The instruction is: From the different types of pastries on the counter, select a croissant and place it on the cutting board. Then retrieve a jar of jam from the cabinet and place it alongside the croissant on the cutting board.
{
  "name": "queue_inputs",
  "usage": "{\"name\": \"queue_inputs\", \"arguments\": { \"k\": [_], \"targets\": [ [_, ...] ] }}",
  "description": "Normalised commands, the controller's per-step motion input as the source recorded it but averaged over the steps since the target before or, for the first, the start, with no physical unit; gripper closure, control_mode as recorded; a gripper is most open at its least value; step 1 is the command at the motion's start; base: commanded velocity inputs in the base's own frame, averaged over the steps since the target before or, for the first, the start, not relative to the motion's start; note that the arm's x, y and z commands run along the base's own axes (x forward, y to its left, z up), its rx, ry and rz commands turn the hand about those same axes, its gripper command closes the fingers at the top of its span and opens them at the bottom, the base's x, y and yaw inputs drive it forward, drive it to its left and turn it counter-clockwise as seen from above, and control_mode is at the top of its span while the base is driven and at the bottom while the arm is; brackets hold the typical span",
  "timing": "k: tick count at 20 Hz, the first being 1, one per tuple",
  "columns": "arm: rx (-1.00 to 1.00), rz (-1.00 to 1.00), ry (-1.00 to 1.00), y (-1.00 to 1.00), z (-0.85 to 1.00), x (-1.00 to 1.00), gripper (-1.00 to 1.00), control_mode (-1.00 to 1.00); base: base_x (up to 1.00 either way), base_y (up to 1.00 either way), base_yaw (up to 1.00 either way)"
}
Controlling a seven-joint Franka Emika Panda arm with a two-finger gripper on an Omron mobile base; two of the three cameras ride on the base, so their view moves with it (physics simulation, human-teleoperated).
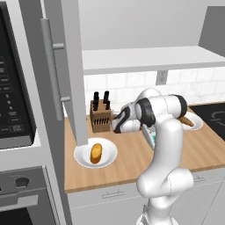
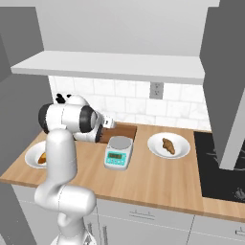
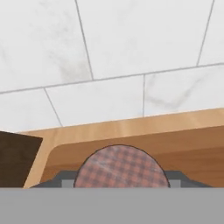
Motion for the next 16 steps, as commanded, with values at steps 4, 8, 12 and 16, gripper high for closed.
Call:
{"name": "queue_inputs", "arguments": {
  "k": [4, 8, 12, 16],
  "targets": [
    [-0.21, 0.0, 0.23, 0.01, -0.43, 0.07, 1.0, -1.0, 0.0, 0.0, 0.0],
    [-0.11, 0.0, 0.16, 0.0, -0.36, 0.1, 1.0, -1.0, 0.0, 0.0, 0.0],
    [-0.01, 0.0, 0.14, 0.09, -0.24, 0.05, 1.0, -1.0, 0.0, 0.0, 0.0],
    [0.0, 0.0, 0.12, 0.09, -0.23, 0.0, -1.0, -1.0, 0.0, 0.0, 0.0]
  ]
}}
